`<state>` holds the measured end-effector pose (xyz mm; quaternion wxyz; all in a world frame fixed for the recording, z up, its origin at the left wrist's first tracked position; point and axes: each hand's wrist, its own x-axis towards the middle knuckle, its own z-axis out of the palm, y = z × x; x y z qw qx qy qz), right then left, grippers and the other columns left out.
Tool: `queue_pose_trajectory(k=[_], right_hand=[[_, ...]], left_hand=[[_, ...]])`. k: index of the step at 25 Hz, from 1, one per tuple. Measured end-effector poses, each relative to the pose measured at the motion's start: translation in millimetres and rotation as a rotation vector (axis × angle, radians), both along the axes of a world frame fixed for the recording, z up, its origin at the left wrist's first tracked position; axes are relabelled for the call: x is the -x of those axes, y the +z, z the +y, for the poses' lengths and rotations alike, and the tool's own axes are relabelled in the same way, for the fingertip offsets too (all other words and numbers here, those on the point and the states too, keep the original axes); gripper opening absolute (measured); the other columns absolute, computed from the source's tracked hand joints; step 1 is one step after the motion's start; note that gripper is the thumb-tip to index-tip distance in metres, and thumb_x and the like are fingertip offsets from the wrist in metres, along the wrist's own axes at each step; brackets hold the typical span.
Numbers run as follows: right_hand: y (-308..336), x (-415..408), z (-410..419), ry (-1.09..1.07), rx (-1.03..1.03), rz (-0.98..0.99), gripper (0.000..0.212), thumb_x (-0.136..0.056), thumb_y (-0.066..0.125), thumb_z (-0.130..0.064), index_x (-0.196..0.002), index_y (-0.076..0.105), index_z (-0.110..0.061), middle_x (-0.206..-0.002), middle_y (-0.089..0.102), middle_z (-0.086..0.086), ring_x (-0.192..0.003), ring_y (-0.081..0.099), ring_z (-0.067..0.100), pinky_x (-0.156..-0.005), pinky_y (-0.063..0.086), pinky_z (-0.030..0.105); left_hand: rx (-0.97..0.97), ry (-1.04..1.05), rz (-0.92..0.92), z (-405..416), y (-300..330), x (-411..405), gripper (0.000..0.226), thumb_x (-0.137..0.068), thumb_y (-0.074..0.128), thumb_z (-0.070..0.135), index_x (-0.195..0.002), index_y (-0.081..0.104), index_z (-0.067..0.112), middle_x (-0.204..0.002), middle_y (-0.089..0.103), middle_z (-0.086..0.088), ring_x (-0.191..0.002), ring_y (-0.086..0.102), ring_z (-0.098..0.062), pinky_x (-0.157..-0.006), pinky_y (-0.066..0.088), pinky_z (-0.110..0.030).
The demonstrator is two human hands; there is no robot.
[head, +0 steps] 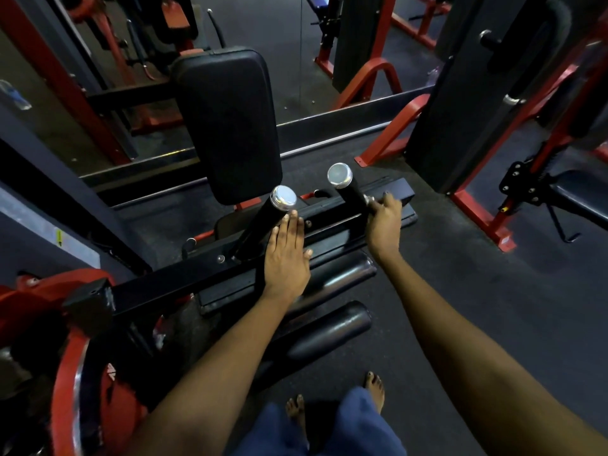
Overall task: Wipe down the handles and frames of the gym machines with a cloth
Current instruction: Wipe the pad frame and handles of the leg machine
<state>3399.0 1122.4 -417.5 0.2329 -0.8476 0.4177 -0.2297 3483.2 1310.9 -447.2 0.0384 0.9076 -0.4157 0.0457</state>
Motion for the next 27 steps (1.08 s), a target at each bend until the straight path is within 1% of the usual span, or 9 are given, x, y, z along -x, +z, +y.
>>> queue_pose_trajectory(k=[4,6,10,12,15,19,21,24,27], right_hand=[[-26.3,13.1,63.8,-0.031,-0.172,-0.100,0.021,-0.088,0.049,0.003,-0.103,0.063,0.007,-0.095,0.057,0.015,-0.089,0.052,0.025,-0.083,0.039,0.022],[-24.1,13.6,60.2,-0.299,-0.328,-0.242,0.020,-0.092,0.048,0.000,-0.103,0.060,0.011,-0.081,0.049,0.001,-0.072,0.047,0.009,-0.067,0.036,0.002],[-14.3,-6.1,39.5,-0.320,-0.562,-0.358,0.012,-0.090,0.042,-0.004,-0.090,0.052,-0.008,-0.079,0.043,0.007,-0.076,0.043,0.016,-0.068,0.036,0.025],[-27.4,-9.1,46.7,-0.155,-0.527,-0.300,0.010,-0.086,0.044,-0.017,-0.077,0.050,-0.018,-0.084,0.047,0.010,-0.075,0.050,0.021,-0.074,0.045,0.042],[-34.1,18.5,62.6,0.123,-0.387,-0.074,0.010,-0.089,0.055,-0.018,-0.081,0.057,-0.013,-0.090,0.049,0.005,-0.078,0.051,0.010,-0.078,0.042,0.033],[25.8,21.6,50.7,-0.177,-0.176,-0.424,0.016,-0.090,0.052,-0.001,-0.097,0.066,-0.004,-0.092,0.044,0.004,-0.075,0.043,0.002,-0.073,0.039,0.018],[72.1,-1.8,41.3,-0.125,-0.201,-0.636,0.028,-0.089,0.049,0.004,-0.105,0.067,-0.010,-0.097,0.047,0.000,-0.080,0.048,-0.003,-0.078,0.043,0.014],[93.2,-25.0,36.5,0.279,-0.033,-0.504,0.041,-0.074,0.044,0.012,-0.102,0.070,-0.004,-0.103,0.062,-0.004,-0.097,0.055,0.007,-0.089,0.045,0.020],[66.3,-25.1,17.8,0.259,-0.114,-0.381,0.037,-0.074,0.049,0.013,-0.097,0.071,-0.007,-0.094,0.066,0.001,-0.090,0.057,0.012,-0.080,0.044,0.017]], left_hand=[[0.017,-0.004,0.000,0.4,-0.8,0.0,0.068,-0.101,0.029,0.038,-0.152,-0.001,0.006,-0.160,-0.011,-0.009,-0.148,-0.009,-0.023,-0.120,-0.003,-0.037],[0.016,-0.002,-0.018,0.4,-0.6,0.0,0.069,-0.100,0.030,0.039,-0.152,-0.001,0.006,-0.160,-0.010,-0.009,-0.148,-0.008,-0.023,-0.120,-0.002,-0.037],[0.006,0.008,-0.004,-1.6,0.8,0.8,0.070,-0.100,0.029,0.041,-0.153,-0.003,0.006,-0.160,-0.012,-0.008,-0.148,-0.009,-0.023,-0.120,-0.004,-0.037],[-0.005,0.009,0.007,-1.1,1.9,0.6,0.071,-0.100,0.026,0.042,-0.152,-0.006,0.007,-0.160,-0.015,-0.009,-0.148,-0.012,-0.022,-0.120,-0.005,-0.037],[0.001,0.006,0.005,0.0,2.5,1.4,0.072,-0.100,0.026,0.043,-0.152,-0.009,0.006,-0.159,-0.017,-0.008,-0.147,-0.013,-0.022,-0.120,-0.006,-0.037],[0.001,0.002,-0.004,1.0,4.3,1.7,0.071,-0.101,0.025,0.043,-0.151,-0.011,0.006,-0.159,-0.018,-0.008,-0.147,-0.014,-0.022,-0.118,-0.009,-0.036],[-0.002,-0.003,-0.008,1.0,5.2,1.9,0.071,-0.101,0.025,0.043,-0.151,-0.010,0.006,-0.159,-0.017,-0.009,-0.147,-0.013,-0.023,-0.117,-0.009,-0.036],[-0.007,-0.001,-0.003,1.6,4.6,2.0,0.071,-0.101,0.025,0.043,-0.151,-0.010,0.006,-0.159,-0.018,-0.009,-0.147,-0.013,-0.023,-0.118,-0.008,-0.037],[-0.010,-0.001,0.003,0.6,2.9,1.9,0.071,-0.102,0.024,0.043,-0.150,-0.012,0.006,-0.158,-0.020,-0.009,-0.147,-0.015,-0.023,-0.118,-0.008,-0.037]])
